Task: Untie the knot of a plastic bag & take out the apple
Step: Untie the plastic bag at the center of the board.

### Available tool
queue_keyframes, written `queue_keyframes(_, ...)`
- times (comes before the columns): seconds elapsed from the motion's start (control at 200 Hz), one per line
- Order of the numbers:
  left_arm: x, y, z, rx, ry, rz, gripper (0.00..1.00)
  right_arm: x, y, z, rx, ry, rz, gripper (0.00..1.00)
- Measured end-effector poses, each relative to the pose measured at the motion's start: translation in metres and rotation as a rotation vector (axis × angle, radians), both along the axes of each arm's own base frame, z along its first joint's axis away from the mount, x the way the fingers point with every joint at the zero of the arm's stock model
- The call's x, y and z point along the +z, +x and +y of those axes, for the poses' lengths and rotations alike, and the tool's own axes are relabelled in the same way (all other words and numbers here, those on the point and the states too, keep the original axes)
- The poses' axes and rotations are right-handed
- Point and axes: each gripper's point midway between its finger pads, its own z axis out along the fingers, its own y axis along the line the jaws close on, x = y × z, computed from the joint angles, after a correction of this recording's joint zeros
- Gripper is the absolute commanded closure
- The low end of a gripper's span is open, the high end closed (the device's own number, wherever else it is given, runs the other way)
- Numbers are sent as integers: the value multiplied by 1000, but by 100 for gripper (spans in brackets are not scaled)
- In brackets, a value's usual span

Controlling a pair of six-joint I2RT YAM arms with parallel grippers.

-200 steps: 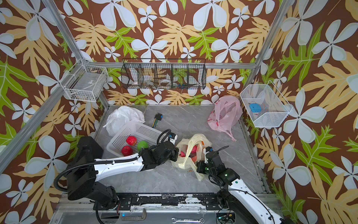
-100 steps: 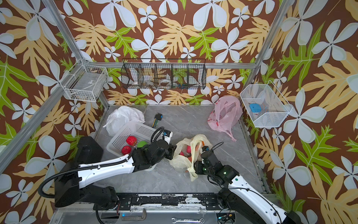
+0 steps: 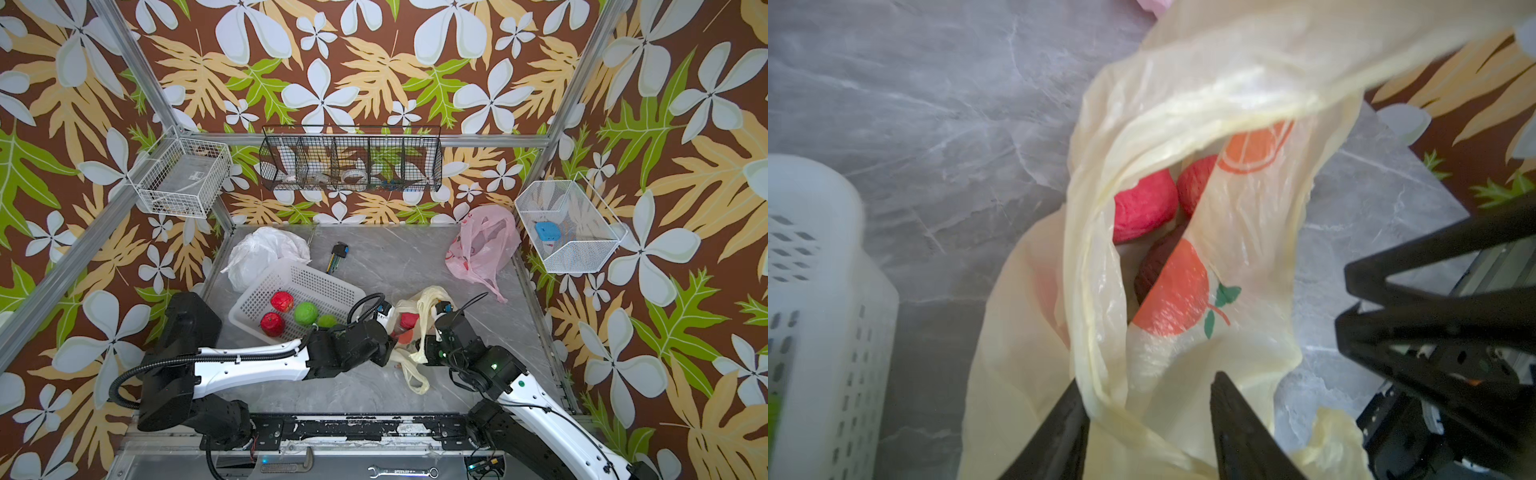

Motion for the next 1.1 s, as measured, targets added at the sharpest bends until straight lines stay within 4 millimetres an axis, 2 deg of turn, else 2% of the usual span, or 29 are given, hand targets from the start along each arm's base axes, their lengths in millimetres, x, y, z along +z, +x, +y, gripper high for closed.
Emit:
queue_keyframes(0.195, -37, -29, 4, -26, 55, 63, 53, 6, 9, 34, 78, 35, -16, 65)
queue_keyframes(0.305, -48, -37, 7, -19, 66, 86, 54, -11, 18, 47, 93, 13, 6, 57)
queue_keyframes(0.46, -62, -39, 15, 8, 69, 110, 54, -41, 25, 37, 45, -81, 34, 48)
queue_keyframes(0.716, -77, -40, 28, 49, 82, 125, 55, -55, 34, 10, -55, -192, -25, 35)
queue_keyframes(0.876, -79, -39, 29, 69, 72, 127, 53, -70, 32, -1, -81, -231, -20, 35)
queue_keyframes(0.971, -78, -37, 29, 75, 64, 126, 51, -73, 31, -1, -90, -222, -17, 42)
queue_keyframes(1.096, -75, -33, 28, 87, 54, 120, 48, -75, 28, 1, -83, -198, -11, 75)
